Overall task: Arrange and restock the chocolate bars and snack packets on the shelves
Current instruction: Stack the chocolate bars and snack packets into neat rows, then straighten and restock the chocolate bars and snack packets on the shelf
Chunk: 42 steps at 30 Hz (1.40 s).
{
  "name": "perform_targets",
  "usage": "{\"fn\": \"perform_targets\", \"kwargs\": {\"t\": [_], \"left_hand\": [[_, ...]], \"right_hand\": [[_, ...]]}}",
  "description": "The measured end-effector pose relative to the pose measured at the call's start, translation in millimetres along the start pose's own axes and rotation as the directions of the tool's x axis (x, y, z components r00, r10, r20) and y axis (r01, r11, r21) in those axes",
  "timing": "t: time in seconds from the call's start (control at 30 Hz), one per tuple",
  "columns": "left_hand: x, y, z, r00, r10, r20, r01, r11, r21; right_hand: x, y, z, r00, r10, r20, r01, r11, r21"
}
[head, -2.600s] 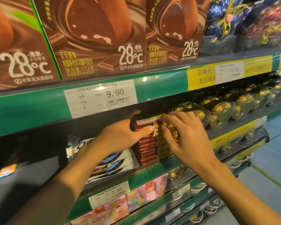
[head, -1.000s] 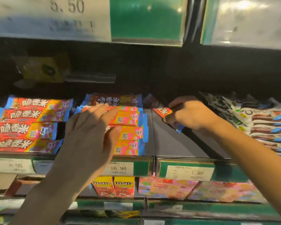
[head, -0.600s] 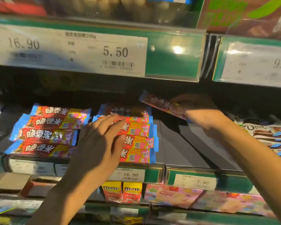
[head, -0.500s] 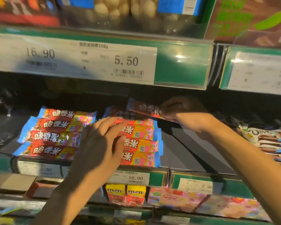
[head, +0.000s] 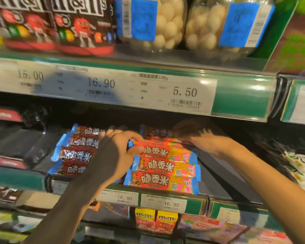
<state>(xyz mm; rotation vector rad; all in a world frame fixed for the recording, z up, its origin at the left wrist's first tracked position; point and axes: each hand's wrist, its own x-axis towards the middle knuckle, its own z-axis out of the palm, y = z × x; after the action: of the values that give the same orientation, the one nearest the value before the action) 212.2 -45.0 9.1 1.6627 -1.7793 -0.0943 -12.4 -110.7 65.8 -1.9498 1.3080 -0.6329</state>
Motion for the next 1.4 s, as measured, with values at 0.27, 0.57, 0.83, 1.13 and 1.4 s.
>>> {"fn": "perform_targets", "kwargs": {"t": [0.27, 0.57, 0.83, 1.13, 1.4], "left_hand": [[-5, 6, -21, 0.982, -0.189, -0.022, 0.161, 0.889, -0.430], [-113, 16, -68, 0.802, -0.588, -0.104, 0.257, 0.497, -0.829], [-208, 23, -111, 0.538, -0.821, -0.192, 0.223, 0.358, -0.907], [-259, -14, -158, 0.427, -0.854, -0.295, 0.181, 0.401, -0.898], [-283, -104, -214, 0.465, -0.854, -0.235, 0.231, 0.373, -0.899]], "right_hand": [[-35, 1, -11, 0.975, 0.124, -0.184, -0.118, 0.992, 0.043], [-75, -11, 11, 0.985, -0.083, -0.149, 0.147, 0.857, 0.493], [-87, -37, 61, 0.949, -0.312, 0.047, 0.242, 0.816, 0.525], [-103, -80, 124, 0.918, -0.369, 0.143, 0.228, 0.788, 0.572], [-105, -125, 198, 0.965, -0.257, 0.050, 0.182, 0.797, 0.576]]}}
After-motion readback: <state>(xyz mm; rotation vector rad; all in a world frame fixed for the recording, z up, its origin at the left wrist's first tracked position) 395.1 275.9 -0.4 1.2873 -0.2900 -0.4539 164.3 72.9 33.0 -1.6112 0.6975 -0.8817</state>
